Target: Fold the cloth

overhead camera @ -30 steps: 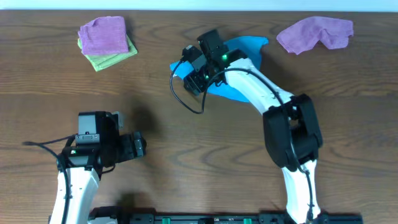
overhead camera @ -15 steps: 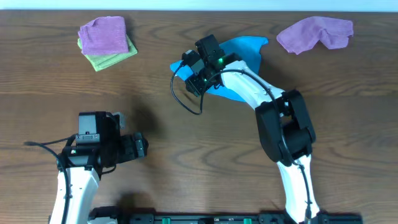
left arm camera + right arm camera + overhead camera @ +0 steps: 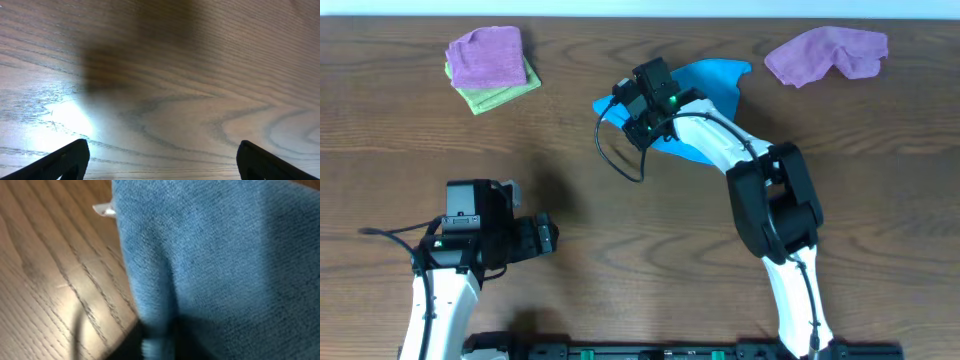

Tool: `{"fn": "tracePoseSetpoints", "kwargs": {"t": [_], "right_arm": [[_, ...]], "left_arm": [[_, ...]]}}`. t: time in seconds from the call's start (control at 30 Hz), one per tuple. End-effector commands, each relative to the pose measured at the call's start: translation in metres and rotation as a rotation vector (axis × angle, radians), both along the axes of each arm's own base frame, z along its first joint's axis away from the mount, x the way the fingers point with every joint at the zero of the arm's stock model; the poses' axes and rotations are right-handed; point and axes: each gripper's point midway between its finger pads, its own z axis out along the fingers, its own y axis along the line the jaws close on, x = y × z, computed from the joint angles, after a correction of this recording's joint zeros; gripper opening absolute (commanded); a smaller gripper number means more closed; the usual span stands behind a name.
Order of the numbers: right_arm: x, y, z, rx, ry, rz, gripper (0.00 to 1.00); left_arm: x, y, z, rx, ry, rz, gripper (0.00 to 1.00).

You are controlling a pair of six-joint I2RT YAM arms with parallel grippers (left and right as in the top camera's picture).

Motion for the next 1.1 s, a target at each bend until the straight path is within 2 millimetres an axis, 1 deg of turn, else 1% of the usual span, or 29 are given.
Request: {"fn": "tracePoseSetpoints", "kwargs": {"t": [0.0,0.07,0.13,0.2,0.23,0.27,0.3,0.37,0.43,0.47,0.53,0.57,0.6,0.63,0.67,0.7,0.8,0.9,0.97,1.07], "right_arm": [[-0.009,0.006,-0.013,-0.014,0.030,0.017,0.01],[-0.018,0.007,-0.007,-0.027,0.058,0.026,0.01],[-0.027,0.010,0.007,-0.024,0.076,0.041,0.01],[-0.036,0.015,0.028,0.000,0.081,0.061,0.01],[-0.042,0.019,0.047,0.025,0.078,0.076,0.01],[-0.045,0.021,0.059,0.041,0.074,0.086,0.01],[-0.049,0.023,0.074,0.060,0.063,0.096,0.01],[-0.056,0.022,0.106,0.093,0.040,0.106,0.01],[-0.064,0.020,0.129,0.121,0.035,0.121,0.01],[-0.073,0.017,0.145,0.141,0.037,0.156,0.01],[-0.086,0.008,0.161,0.145,0.049,0.179,0.01],[-0.089,0.000,0.165,0.137,0.061,0.168,0.01],[-0.089,-0.006,0.164,0.122,0.068,0.154,0.03],[-0.087,-0.014,0.161,0.096,0.074,0.133,0.38],[-0.086,-0.020,0.156,0.077,0.082,0.119,0.65],[-0.084,-0.023,0.152,0.068,0.090,0.110,0.72],[-0.080,-0.032,0.147,0.061,0.105,0.089,0.74],[-0.080,-0.034,0.147,0.057,0.105,0.085,0.74],[-0.081,-0.034,0.147,0.055,0.109,0.084,0.74],[-0.079,-0.041,0.145,0.036,0.114,0.066,0.74]], "left_arm": [[0.004,-0.001,0.007,0.000,-0.019,-0.020,0.95],[0.005,-0.001,0.007,0.000,-0.020,-0.020,0.95],[0.005,-0.001,0.007,0.005,-0.024,-0.024,0.95],[0.007,-0.001,0.007,0.007,-0.032,-0.027,0.95],[0.008,-0.001,0.008,0.007,-0.037,-0.027,0.95],[0.009,0.000,0.008,0.008,-0.041,-0.027,0.95],[0.010,0.000,0.009,0.008,-0.046,-0.027,0.95],[0.011,0.000,0.009,0.008,-0.051,-0.026,0.95],[0.011,0.000,0.009,0.008,-0.051,-0.026,0.95],[0.011,0.000,0.009,0.008,-0.050,-0.026,0.95],[0.011,0.000,0.009,0.007,-0.051,-0.026,0.95],[0.011,0.000,0.009,0.008,-0.051,-0.026,0.95],[0.011,0.000,0.009,0.008,-0.051,-0.026,0.95],[0.011,0.000,0.009,0.008,-0.051,-0.026,0.95],[0.011,0.000,0.009,0.008,-0.051,-0.026,0.95],[0.011,0.000,0.009,0.008,-0.051,-0.026,0.95],[0.011,0.000,0.009,0.007,-0.052,-0.026,0.95],[0.013,-0.001,0.010,0.005,-0.059,-0.026,0.95],[0.015,-0.005,0.013,-0.026,-0.068,-0.021,0.95],[0.015,-0.008,0.013,-0.070,-0.046,0.040,0.95]]}}
